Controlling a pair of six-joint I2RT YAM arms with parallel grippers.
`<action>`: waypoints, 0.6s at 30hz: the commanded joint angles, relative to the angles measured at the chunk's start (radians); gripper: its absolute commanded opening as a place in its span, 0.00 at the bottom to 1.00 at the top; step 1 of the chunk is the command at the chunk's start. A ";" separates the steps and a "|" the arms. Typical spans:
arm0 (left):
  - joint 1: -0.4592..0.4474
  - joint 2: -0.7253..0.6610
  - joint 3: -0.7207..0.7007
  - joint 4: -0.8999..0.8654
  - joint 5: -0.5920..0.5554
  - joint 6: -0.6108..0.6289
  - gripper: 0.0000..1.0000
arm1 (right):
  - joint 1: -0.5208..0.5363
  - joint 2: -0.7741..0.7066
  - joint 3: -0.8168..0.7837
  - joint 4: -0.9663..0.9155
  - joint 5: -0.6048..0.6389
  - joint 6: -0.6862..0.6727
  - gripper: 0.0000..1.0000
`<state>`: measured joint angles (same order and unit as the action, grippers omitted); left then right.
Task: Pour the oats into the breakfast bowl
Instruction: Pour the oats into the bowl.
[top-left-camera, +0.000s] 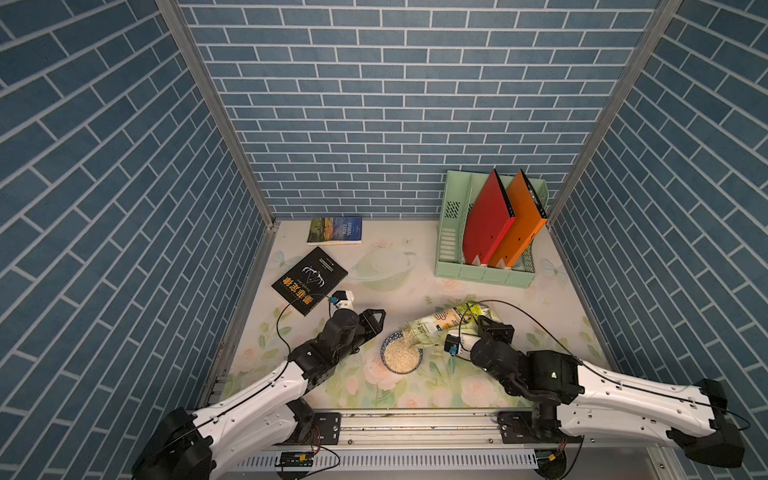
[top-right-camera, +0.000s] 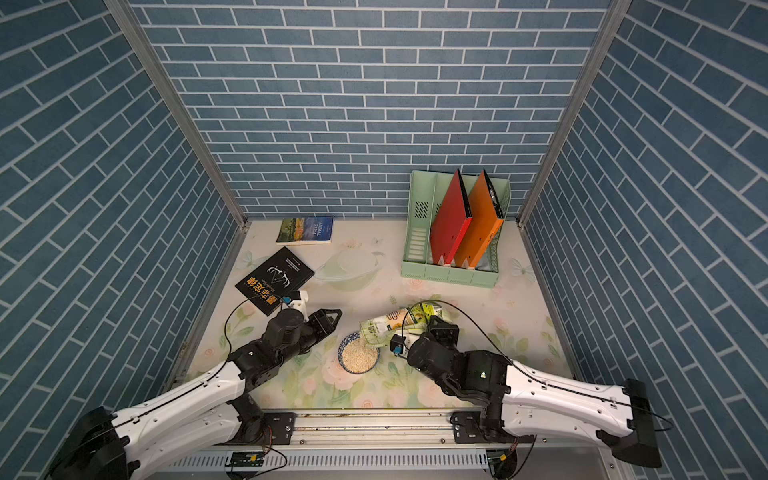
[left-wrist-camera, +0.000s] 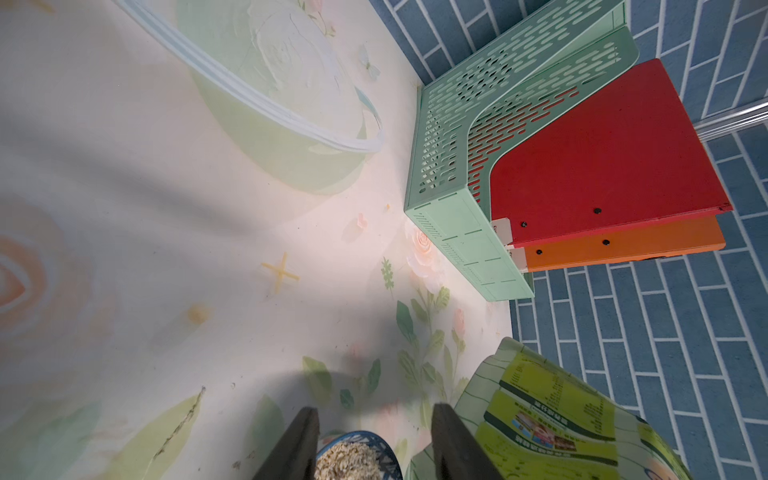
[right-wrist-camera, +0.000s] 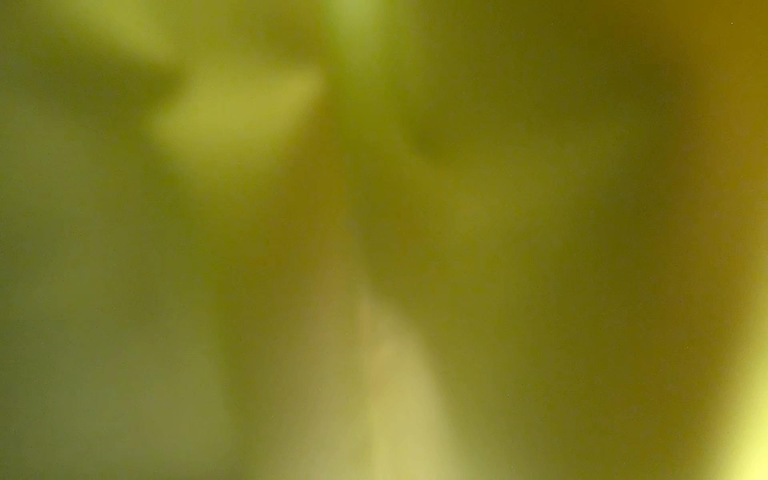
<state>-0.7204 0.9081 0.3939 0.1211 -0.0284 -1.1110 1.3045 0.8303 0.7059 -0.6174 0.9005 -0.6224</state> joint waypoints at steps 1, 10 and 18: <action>-0.006 -0.019 0.046 -0.036 -0.034 0.027 0.52 | -0.022 -0.040 0.047 0.071 -0.026 0.123 0.00; -0.005 -0.075 0.088 -0.090 -0.100 0.064 0.57 | -0.081 -0.133 0.027 0.118 -0.136 0.180 0.00; -0.005 -0.119 0.143 -0.172 -0.196 0.122 0.60 | -0.133 -0.201 0.020 0.232 -0.244 0.251 0.00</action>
<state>-0.7208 0.8036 0.4988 -0.0017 -0.1661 -1.0340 1.1889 0.6765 0.7055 -0.5812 0.6853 -0.4808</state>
